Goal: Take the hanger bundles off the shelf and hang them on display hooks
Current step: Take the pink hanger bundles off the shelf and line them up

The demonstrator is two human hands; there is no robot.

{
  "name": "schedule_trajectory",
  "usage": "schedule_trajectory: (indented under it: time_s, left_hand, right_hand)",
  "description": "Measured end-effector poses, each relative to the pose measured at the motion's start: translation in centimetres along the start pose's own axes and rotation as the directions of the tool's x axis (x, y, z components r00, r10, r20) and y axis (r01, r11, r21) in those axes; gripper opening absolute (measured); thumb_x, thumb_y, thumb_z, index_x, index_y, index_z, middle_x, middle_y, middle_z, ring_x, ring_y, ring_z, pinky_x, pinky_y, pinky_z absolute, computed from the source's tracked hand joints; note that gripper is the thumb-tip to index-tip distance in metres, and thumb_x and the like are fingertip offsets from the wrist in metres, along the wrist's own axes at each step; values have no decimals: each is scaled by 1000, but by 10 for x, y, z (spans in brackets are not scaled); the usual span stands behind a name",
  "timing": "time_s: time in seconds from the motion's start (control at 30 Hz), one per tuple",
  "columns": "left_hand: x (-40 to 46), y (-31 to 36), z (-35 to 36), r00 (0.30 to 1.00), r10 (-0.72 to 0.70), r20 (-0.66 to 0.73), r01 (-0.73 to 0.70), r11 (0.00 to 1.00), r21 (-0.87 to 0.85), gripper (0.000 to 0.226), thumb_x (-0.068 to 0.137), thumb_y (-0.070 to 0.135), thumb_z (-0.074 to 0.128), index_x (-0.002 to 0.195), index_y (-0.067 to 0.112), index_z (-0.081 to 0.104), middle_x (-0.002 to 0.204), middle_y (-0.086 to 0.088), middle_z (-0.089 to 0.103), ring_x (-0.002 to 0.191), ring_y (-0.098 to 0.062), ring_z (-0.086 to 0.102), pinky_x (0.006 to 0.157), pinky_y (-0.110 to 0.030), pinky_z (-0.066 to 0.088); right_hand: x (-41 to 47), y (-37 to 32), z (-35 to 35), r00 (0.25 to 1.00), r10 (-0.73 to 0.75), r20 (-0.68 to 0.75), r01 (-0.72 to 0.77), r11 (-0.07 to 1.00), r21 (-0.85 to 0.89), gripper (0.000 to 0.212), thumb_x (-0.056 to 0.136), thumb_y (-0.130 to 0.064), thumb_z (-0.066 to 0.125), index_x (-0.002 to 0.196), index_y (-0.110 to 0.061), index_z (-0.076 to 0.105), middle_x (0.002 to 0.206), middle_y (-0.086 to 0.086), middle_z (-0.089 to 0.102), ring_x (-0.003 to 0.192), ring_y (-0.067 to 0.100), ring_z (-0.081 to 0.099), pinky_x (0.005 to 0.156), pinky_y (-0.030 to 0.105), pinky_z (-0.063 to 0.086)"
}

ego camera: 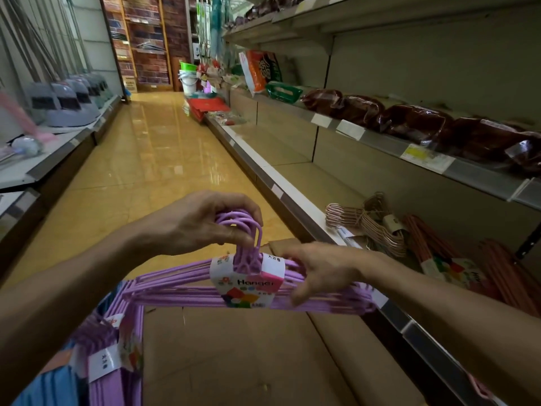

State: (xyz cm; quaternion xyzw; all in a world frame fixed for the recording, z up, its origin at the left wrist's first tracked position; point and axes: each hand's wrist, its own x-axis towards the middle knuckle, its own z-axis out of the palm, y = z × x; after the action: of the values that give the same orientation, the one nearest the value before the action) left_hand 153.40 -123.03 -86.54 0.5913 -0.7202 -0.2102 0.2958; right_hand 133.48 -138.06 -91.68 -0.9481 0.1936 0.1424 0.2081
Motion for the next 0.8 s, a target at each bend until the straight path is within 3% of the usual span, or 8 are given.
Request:
schedule_trajectory:
  time_s: [0.13,0.23,0.37,0.43,0.5,0.6,0.73,0.8]
  left_hand:
    - [-4,0,-3,1000,-10,14,10,1000,-6,28,80,24,72,107,20,66,97,12,68,86,-6,67,71,-16,53]
    - [-8,-3,-4,998,-57,-31,57,998,20,34,77,30,74,109,28,63,96,14,67,87,-3,65,70,-13,52]
    - [-14,-13,-8,958,-172,-230,215,961,173,53,69,42,77,115,43,52,111,20,58,99,9,55,76,-15,49]
    - [-14,-17,-2,874,-213,-437,323,926,194,68,66,44,82,125,34,51,120,16,51,105,2,52,80,-18,44]
    - [-13,-19,9,729,-299,-616,439,895,84,71,64,44,85,123,22,52,118,7,48,104,-9,51,71,-17,40]
    - [-14,-22,23,585,-436,-683,483,864,-138,53,73,48,80,108,18,53,108,2,53,96,-13,54,63,-19,39]
    - [-15,-20,28,746,-504,-436,359,855,-374,17,87,31,72,101,30,61,102,10,66,97,-3,61,77,-22,50]
    - [-14,-16,26,808,-471,-356,291,842,-453,29,85,17,73,100,37,59,103,12,69,96,-1,65,80,-22,49]
  right_hand:
    - [1,-3,19,991,-5,136,-27,974,226,19,84,-36,77,94,-24,66,85,-3,71,79,13,70,76,26,56]
    - [6,-7,36,997,-9,77,-17,939,342,25,85,-29,75,101,-10,68,84,6,71,74,22,69,72,31,58]
    - [10,-16,45,999,29,28,-40,844,534,18,88,-15,72,101,-4,67,71,0,67,59,11,61,59,22,53]
    - [14,-22,50,997,73,-24,-43,789,613,16,88,-12,70,101,-4,65,69,0,66,57,11,59,57,22,52]
    - [18,-31,55,985,136,-104,-31,737,676,20,86,-12,70,103,-2,65,75,6,66,58,12,59,55,22,50]
    - [27,-46,62,958,225,-179,5,609,793,25,84,-12,74,104,0,65,73,9,62,54,12,54,49,22,46]
    - [36,-58,65,937,276,-214,48,505,862,22,82,-15,77,98,-8,64,70,7,61,52,13,54,51,25,49]
    - [35,-62,66,938,270,-218,49,521,852,23,83,-17,77,100,-11,63,73,7,63,54,13,56,52,24,50]
